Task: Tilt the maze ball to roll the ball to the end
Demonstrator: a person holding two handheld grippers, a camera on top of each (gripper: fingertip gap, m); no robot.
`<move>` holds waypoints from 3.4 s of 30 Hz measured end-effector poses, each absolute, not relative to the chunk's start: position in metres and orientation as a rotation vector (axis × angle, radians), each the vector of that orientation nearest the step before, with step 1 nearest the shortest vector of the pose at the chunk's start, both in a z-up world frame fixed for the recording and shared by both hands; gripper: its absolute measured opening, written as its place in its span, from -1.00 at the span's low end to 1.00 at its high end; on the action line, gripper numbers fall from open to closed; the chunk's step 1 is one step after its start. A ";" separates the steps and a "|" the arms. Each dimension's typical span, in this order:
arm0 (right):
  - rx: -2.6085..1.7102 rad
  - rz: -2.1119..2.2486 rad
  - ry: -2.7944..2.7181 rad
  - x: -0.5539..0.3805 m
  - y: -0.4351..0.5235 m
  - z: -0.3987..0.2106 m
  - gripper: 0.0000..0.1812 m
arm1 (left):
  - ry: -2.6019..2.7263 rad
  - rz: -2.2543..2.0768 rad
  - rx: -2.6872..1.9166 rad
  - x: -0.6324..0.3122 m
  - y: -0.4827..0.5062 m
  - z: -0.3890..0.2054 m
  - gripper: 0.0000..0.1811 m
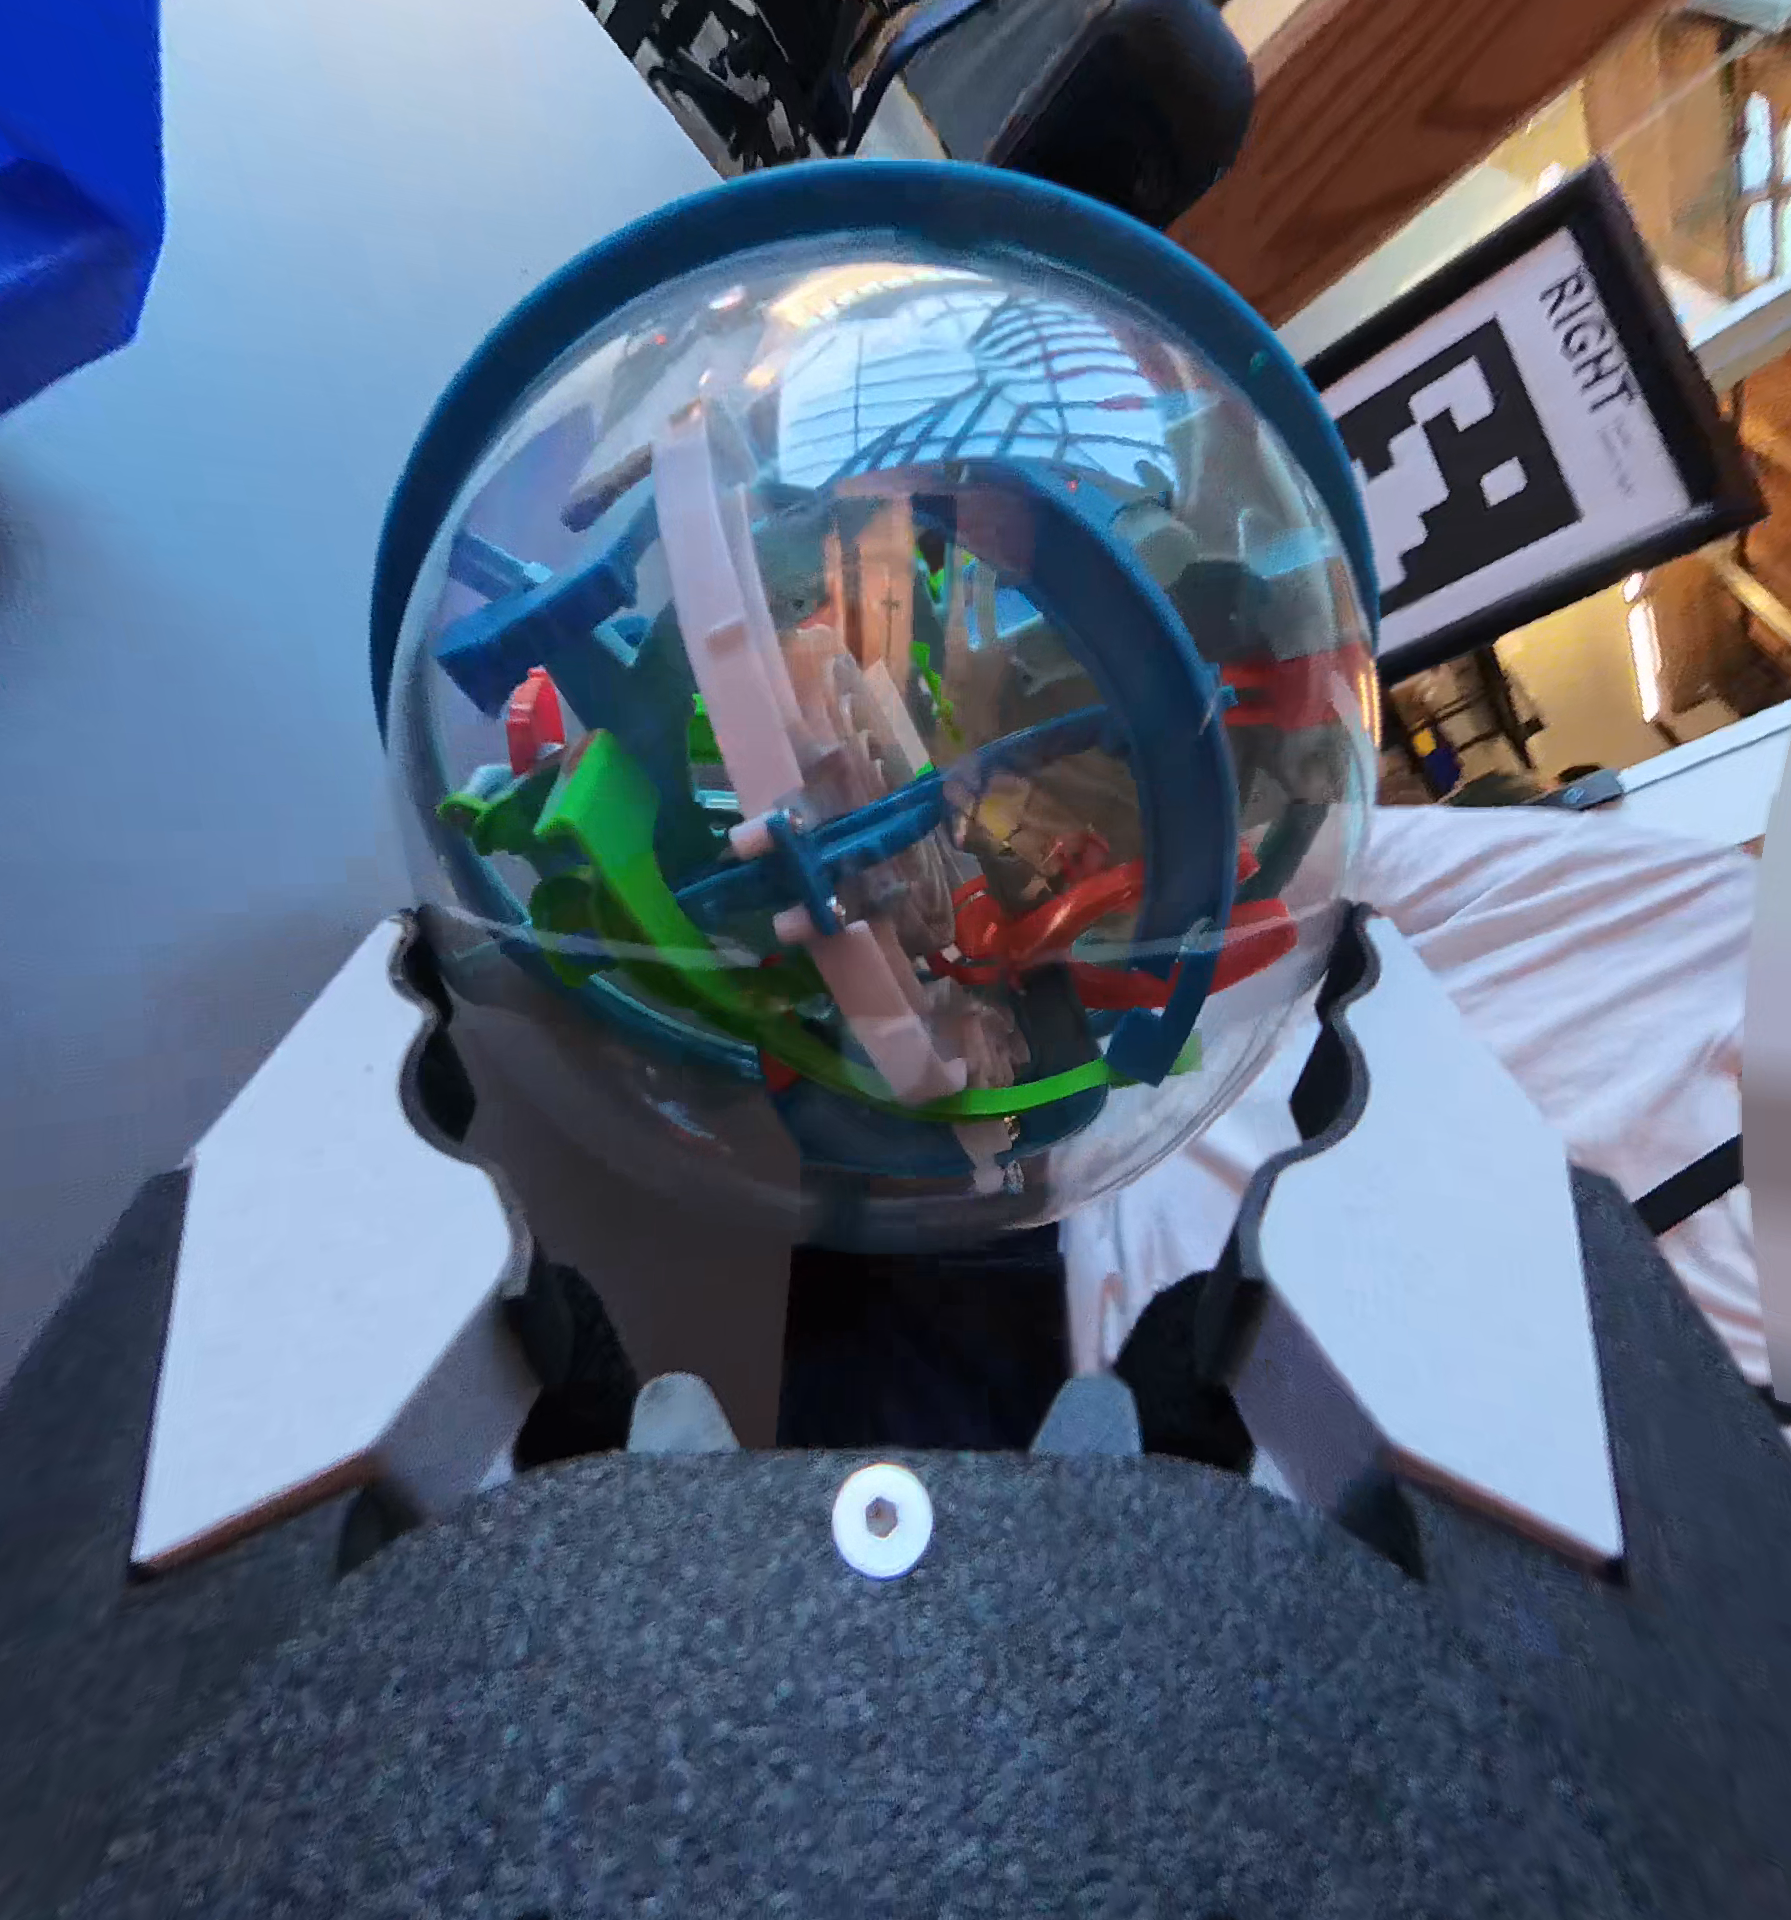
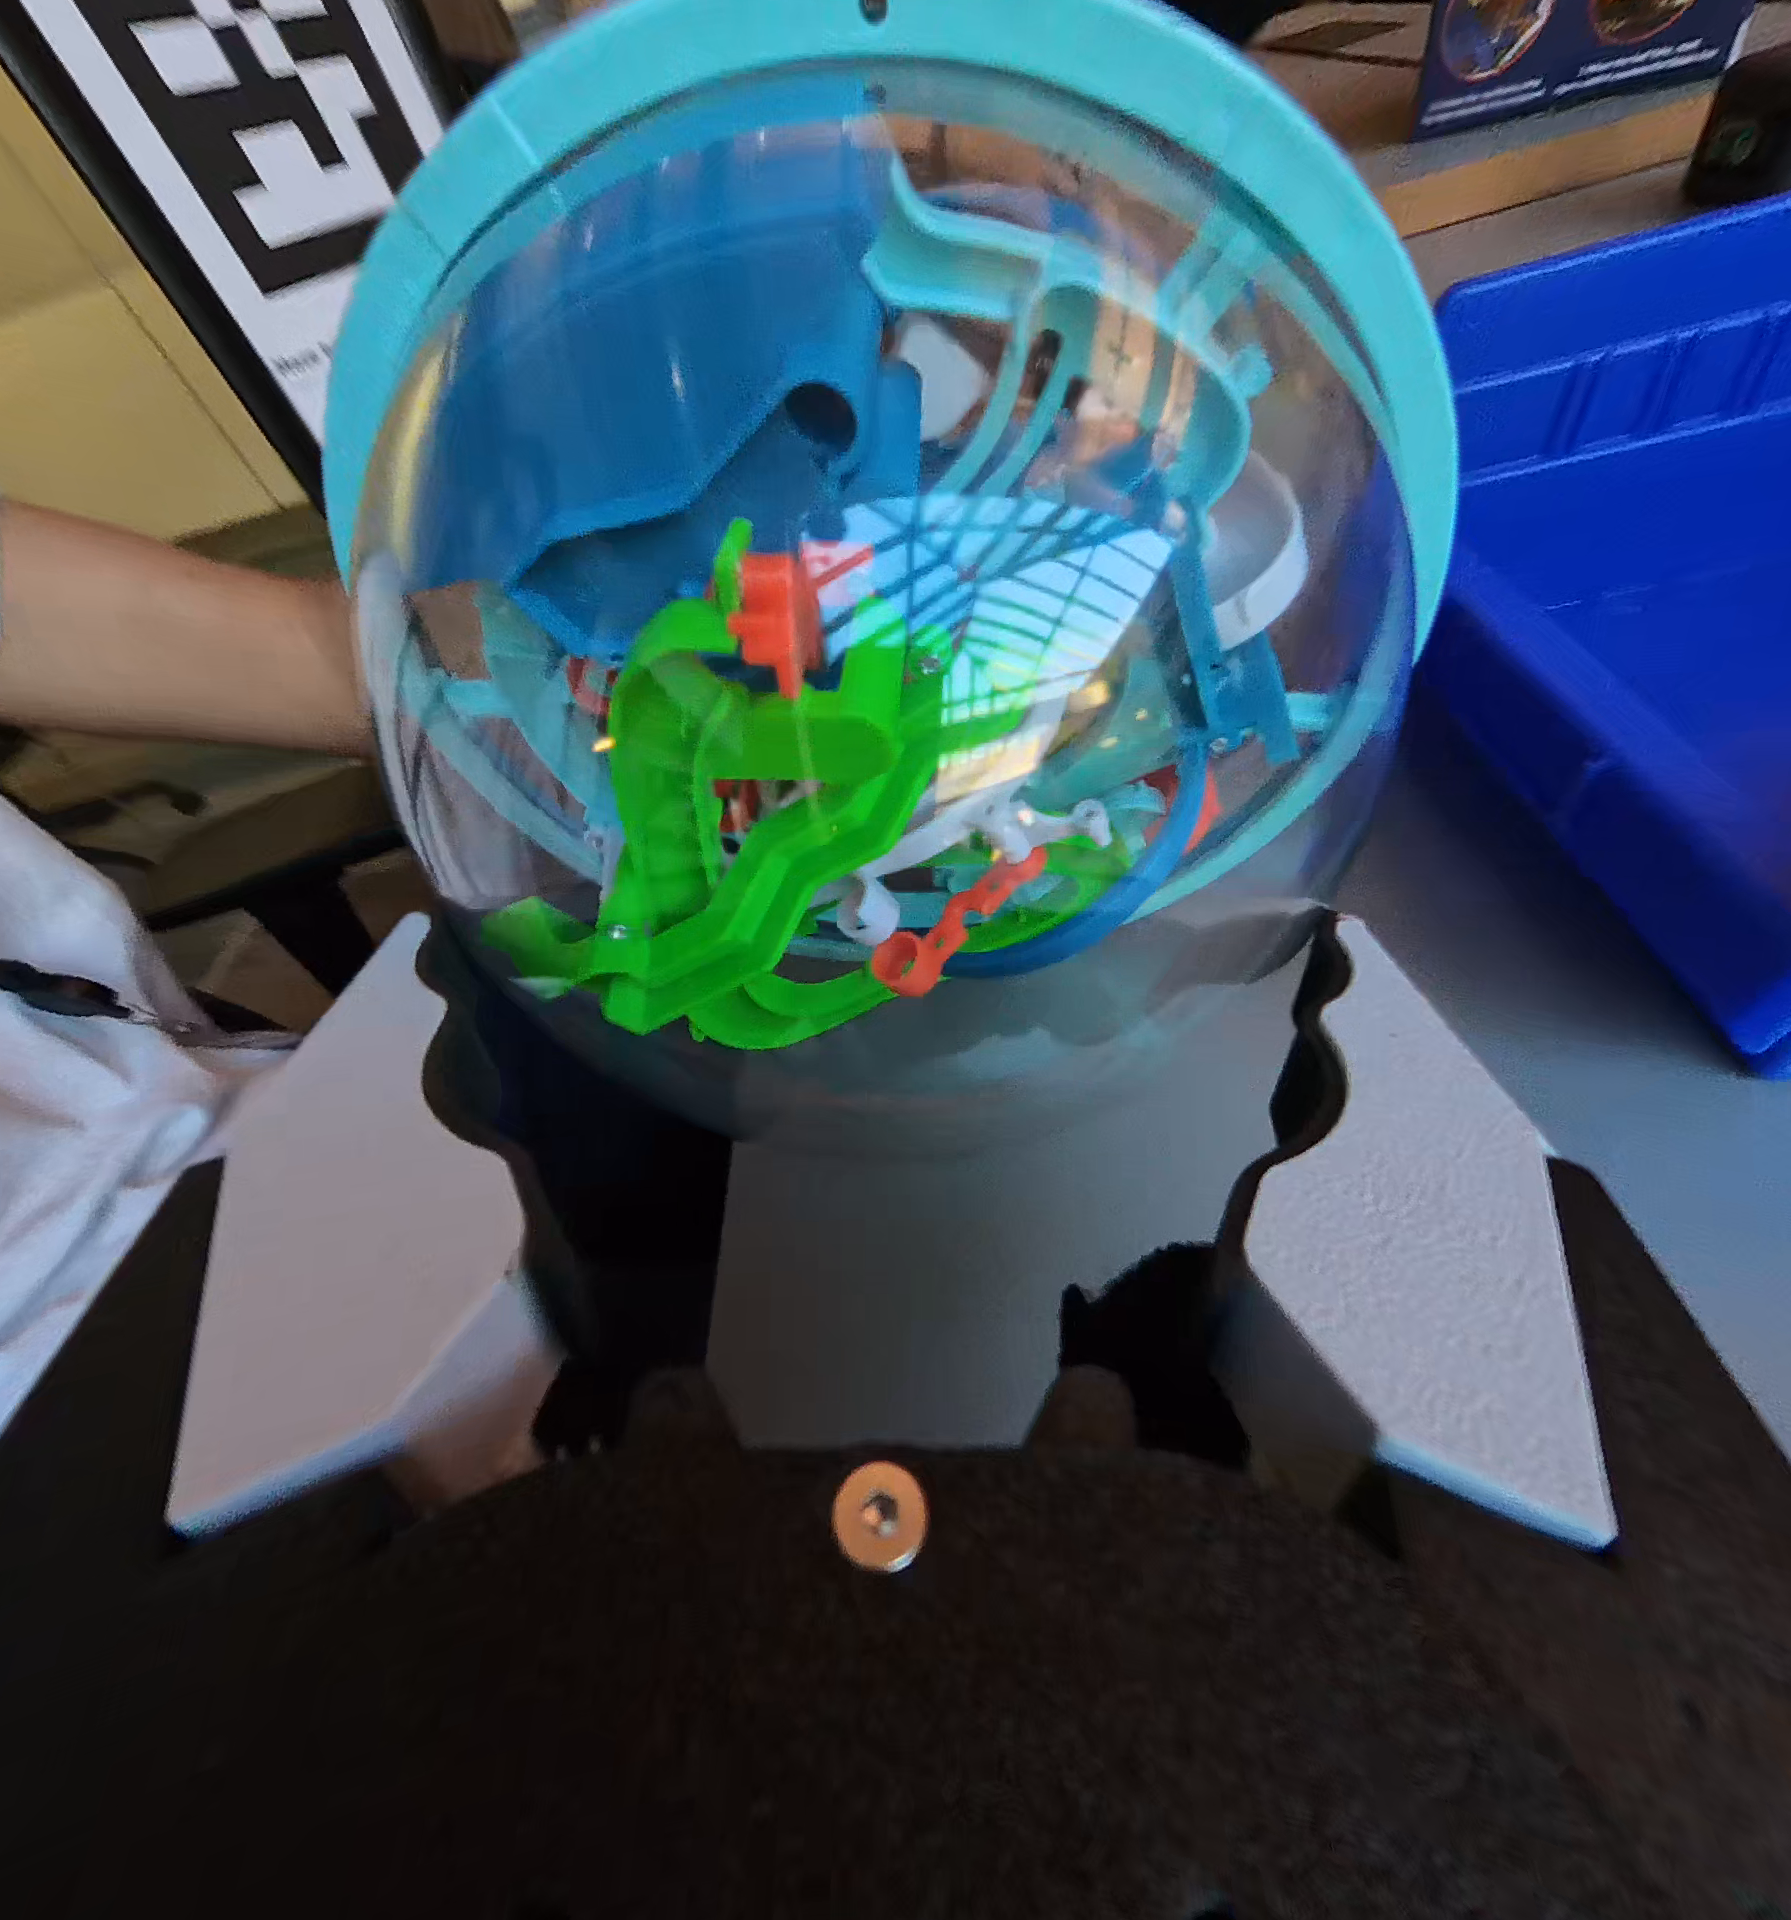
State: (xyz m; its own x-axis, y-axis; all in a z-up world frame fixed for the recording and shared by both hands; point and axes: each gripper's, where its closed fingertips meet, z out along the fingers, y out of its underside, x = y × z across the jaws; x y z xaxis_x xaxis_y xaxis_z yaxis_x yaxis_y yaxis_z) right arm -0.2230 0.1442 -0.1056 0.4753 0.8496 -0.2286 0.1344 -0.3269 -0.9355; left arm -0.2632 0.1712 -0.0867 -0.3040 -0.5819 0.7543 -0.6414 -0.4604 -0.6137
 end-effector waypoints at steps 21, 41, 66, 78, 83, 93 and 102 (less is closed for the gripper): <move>-1.908 0.486 -0.538 -0.221 0.172 -0.053 0.70 | -0.984 2.024 2.206 -0.257 0.149 -0.098 0.69; -1.974 0.835 -0.992 -0.238 0.208 -0.051 0.66 | -2.382 1.597 1.977 -0.271 0.205 -0.096 0.63; -2.015 0.861 -0.527 -0.211 0.178 -0.078 0.70 | -1.401 2.039 1.995 -0.262 0.163 -0.115 0.70; -2.028 0.916 -0.427 -0.203 0.168 -0.054 0.70 | -1.312 2.090 1.865 -0.255 0.133 -0.106 0.64; -2.015 0.884 -0.441 -0.203 0.166 -0.046 0.70 | -1.333 2.108 1.808 -0.253 0.124 -0.105 0.63; -2.074 1.053 -0.289 -0.196 0.178 -0.066 0.70 | -1.261 1.993 1.852 -0.254 0.124 -0.121 0.55; -2.076 1.163 -0.202 -0.190 0.186 -0.070 0.70 | -1.293 1.921 1.896 -0.255 0.122 -0.128 0.40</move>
State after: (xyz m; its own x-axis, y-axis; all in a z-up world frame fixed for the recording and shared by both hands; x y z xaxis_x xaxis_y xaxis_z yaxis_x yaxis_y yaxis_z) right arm -0.1904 0.1860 -0.0697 0.5775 0.4606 -0.6741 -0.2060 -0.7167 -0.6662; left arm -0.2545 0.1219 -0.1277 -0.1908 -0.4495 0.8727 -0.6394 -0.6177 -0.4579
